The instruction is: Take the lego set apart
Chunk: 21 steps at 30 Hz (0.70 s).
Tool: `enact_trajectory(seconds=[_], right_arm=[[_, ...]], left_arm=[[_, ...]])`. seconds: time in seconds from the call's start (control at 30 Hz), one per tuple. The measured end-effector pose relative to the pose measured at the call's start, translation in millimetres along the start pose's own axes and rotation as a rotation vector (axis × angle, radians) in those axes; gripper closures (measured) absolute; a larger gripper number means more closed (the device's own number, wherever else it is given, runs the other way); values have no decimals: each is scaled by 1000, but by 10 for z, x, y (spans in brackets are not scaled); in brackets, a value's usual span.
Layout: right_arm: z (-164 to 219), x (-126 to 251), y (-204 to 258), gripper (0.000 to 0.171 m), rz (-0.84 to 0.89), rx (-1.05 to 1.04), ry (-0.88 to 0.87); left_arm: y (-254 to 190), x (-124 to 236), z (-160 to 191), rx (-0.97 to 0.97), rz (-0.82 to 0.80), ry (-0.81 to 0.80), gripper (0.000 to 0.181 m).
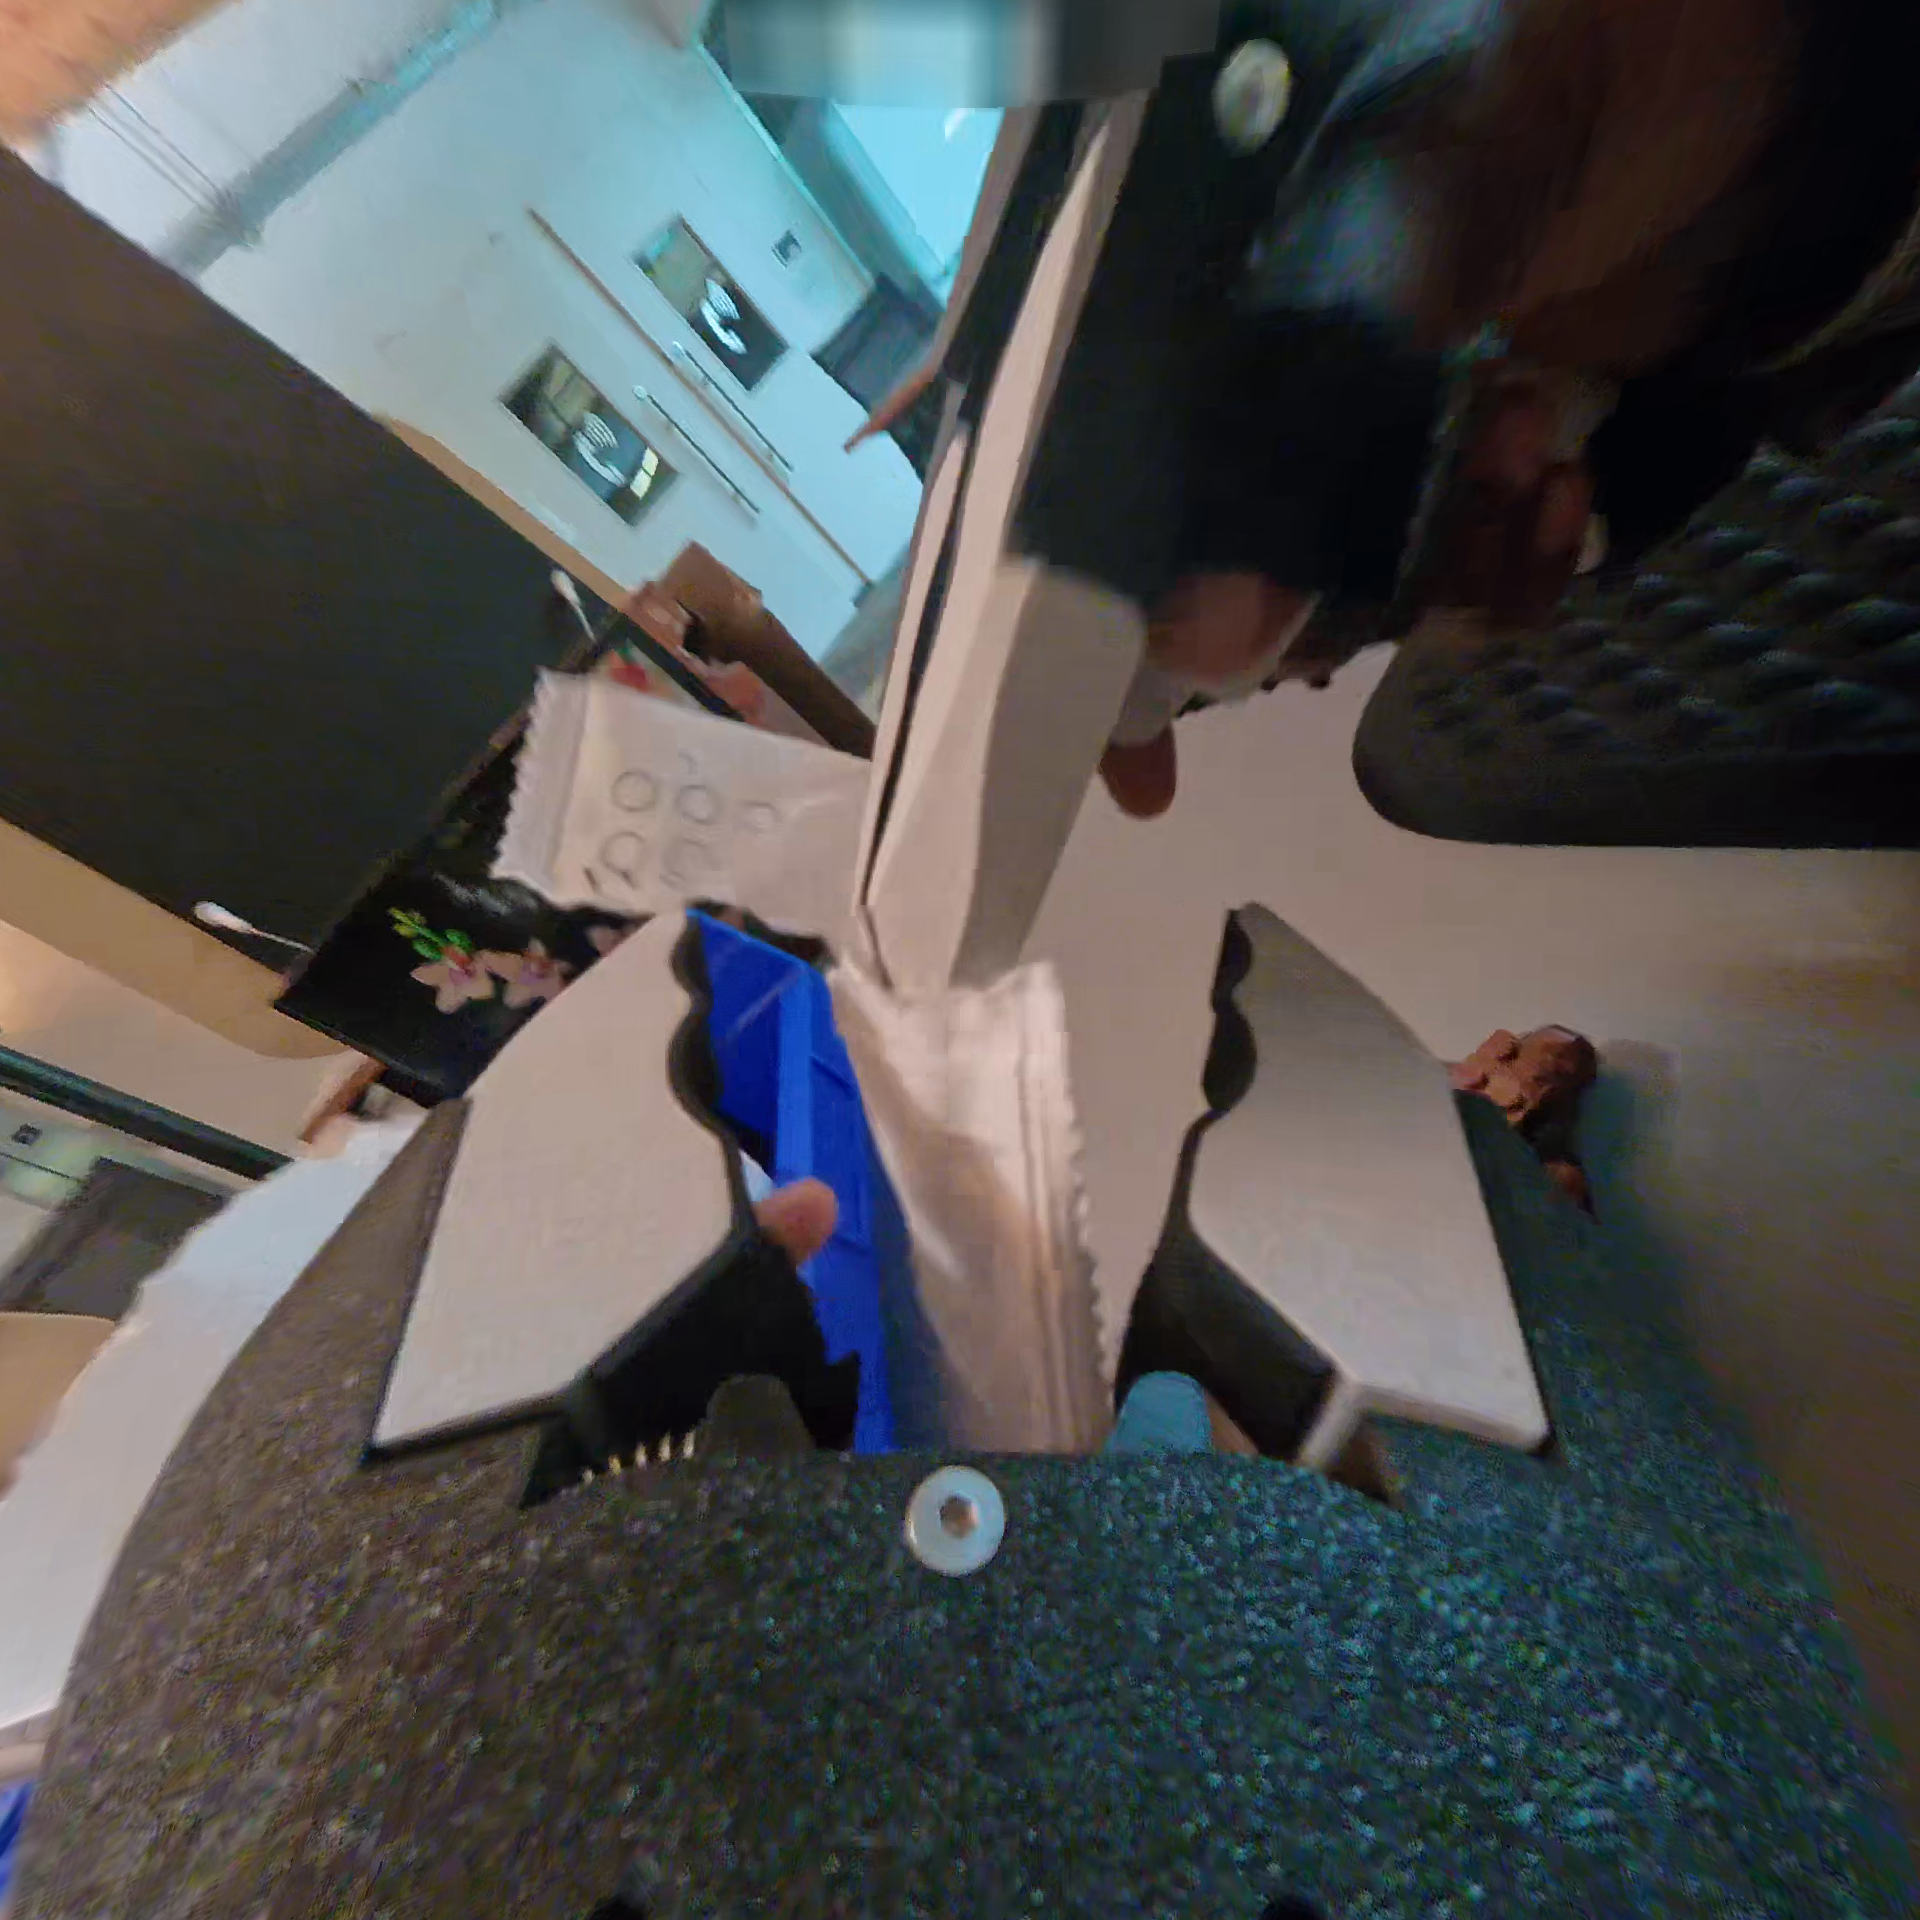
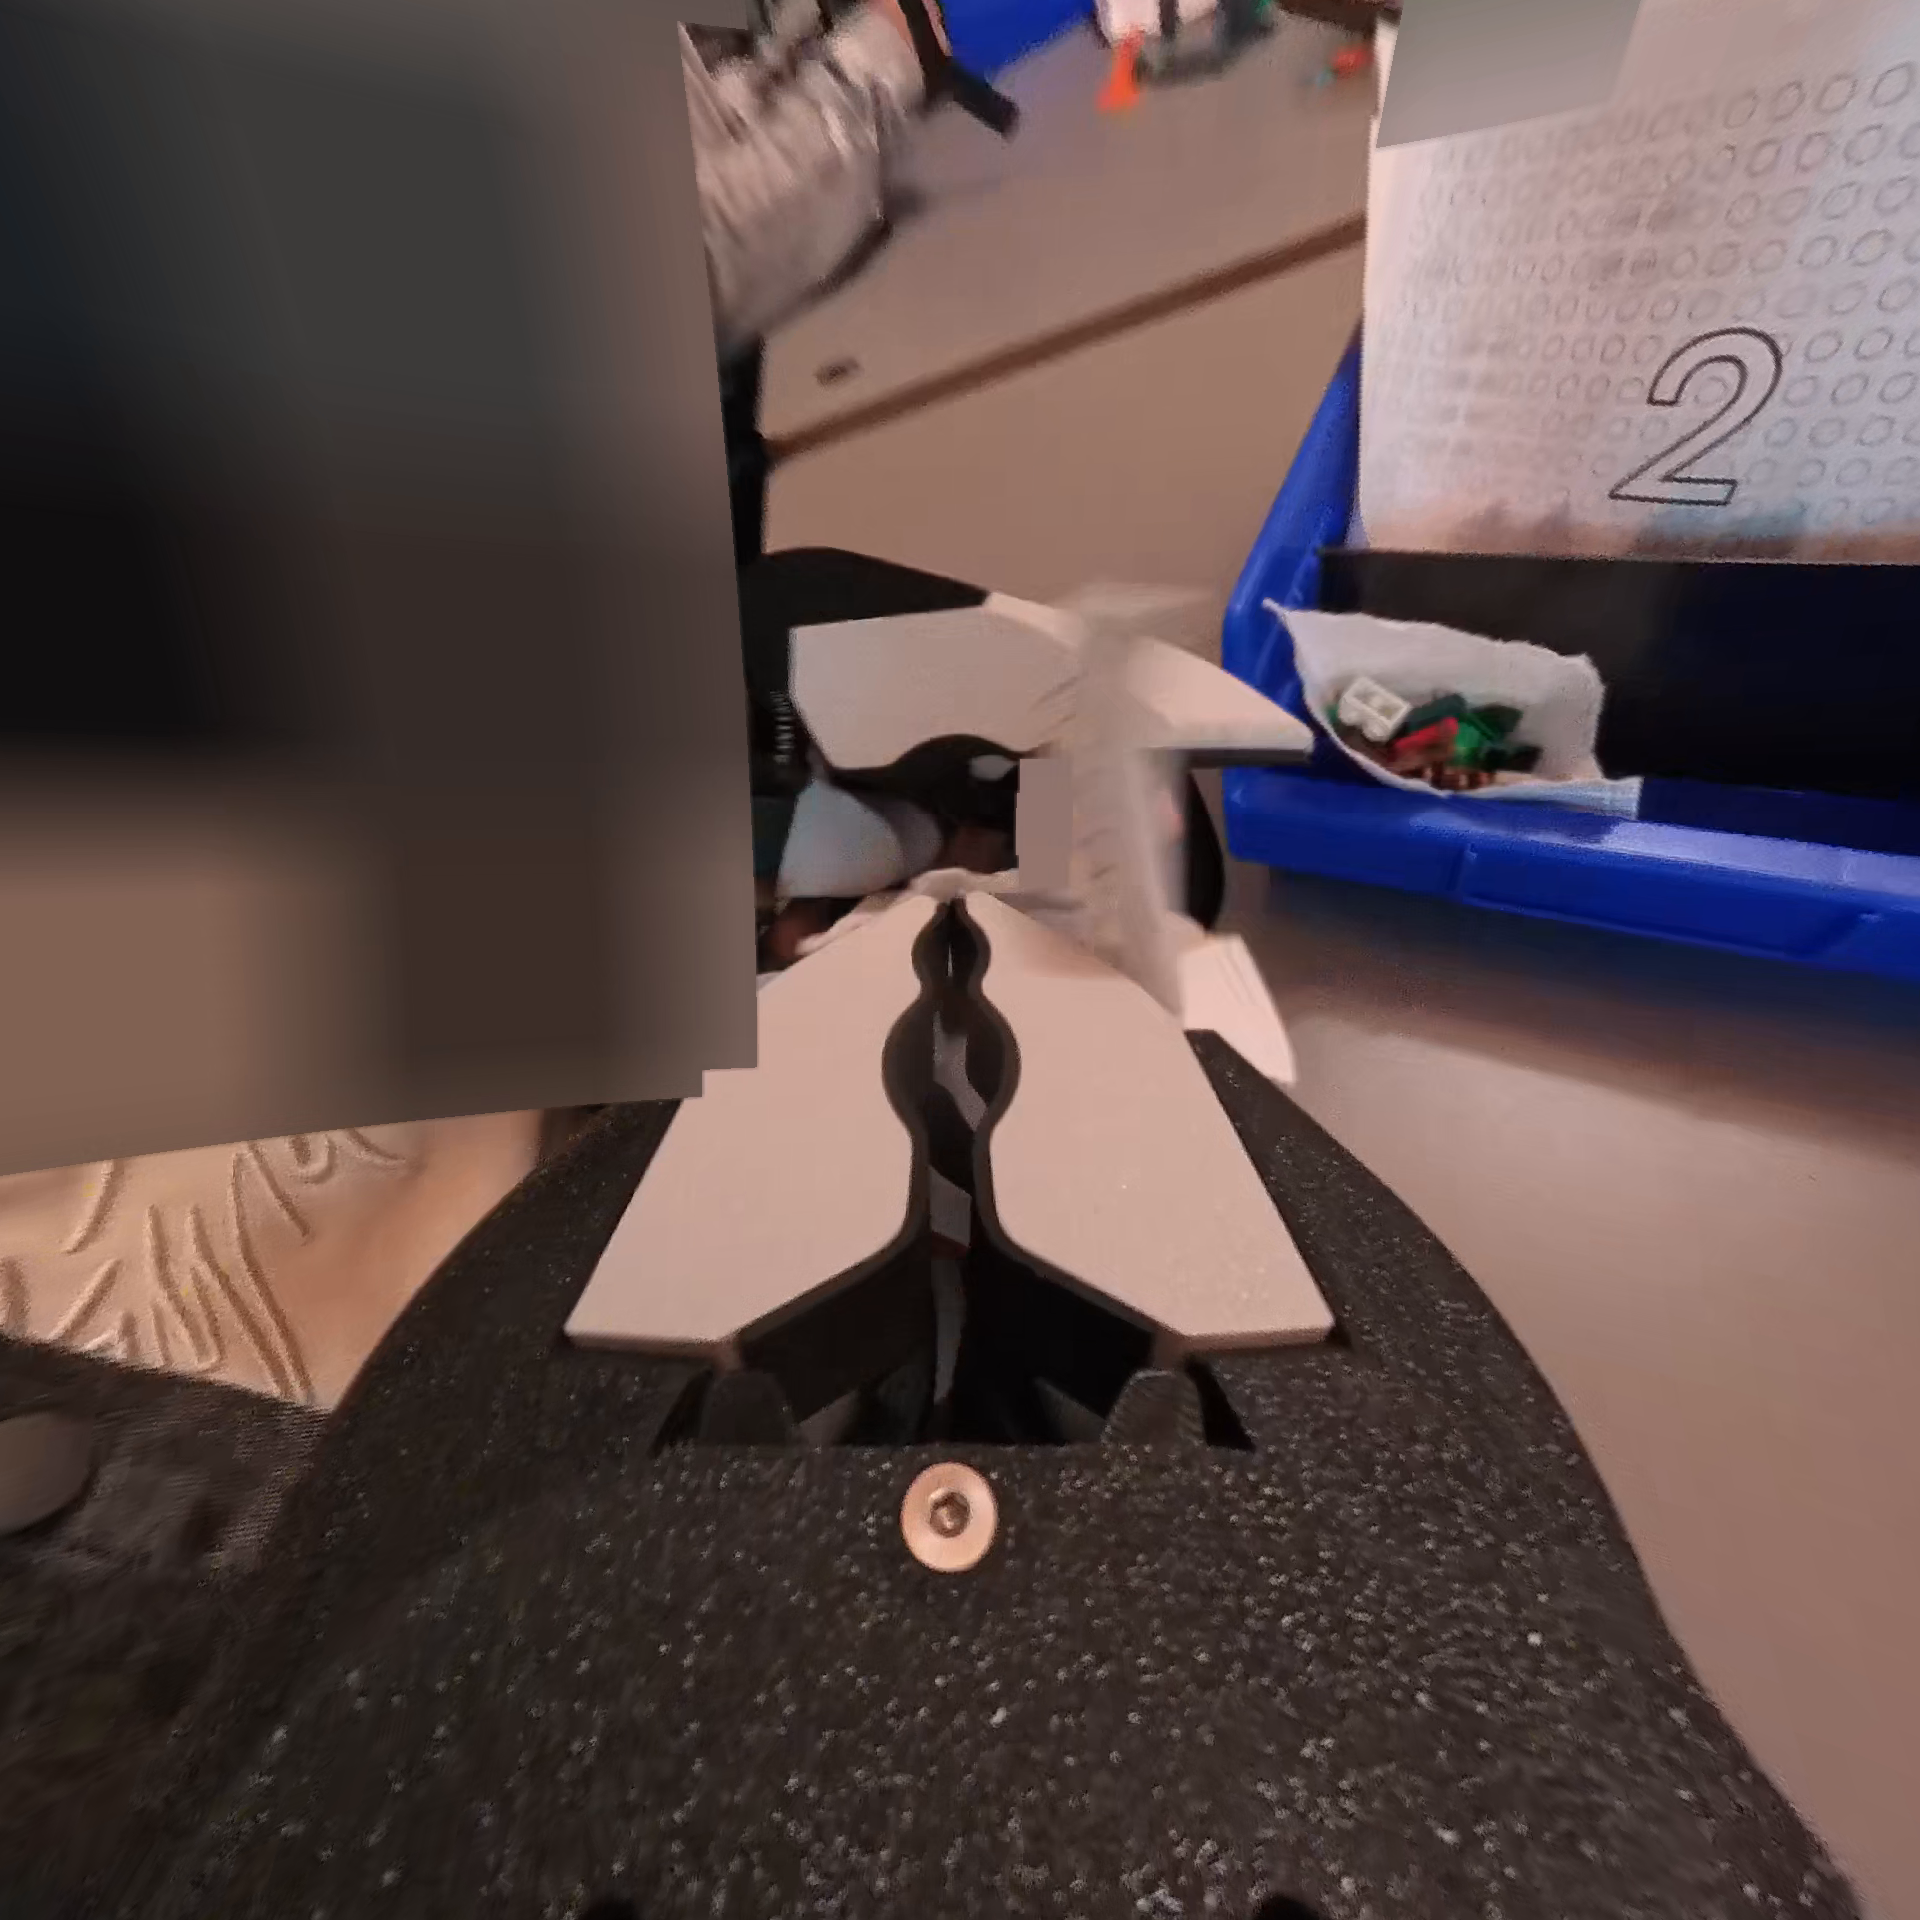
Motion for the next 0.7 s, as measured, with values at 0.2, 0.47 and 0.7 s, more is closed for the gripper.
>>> enact_trajectory(seconds=[0.2,0.47,0.7], right_arm=[[454,-152,-327,171,199,75,295],[578,-180,-460,145,106,302,392],[533,-330,-626,145,105,346,382]], left_arm=[[-146,-21,194,101,195,62,109],[32,314,476,249,244,194,128],[7,405,794,248,239,373,158]])
Point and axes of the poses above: each gripper's, where its closed fingertips meet, x back along the fingers, z out of its underside, y = z × x across the jaws, the point moved 2 cm from there along x, back along the fingers, and after that the axes turned 3 degrees about y, right-handed, at the moved point
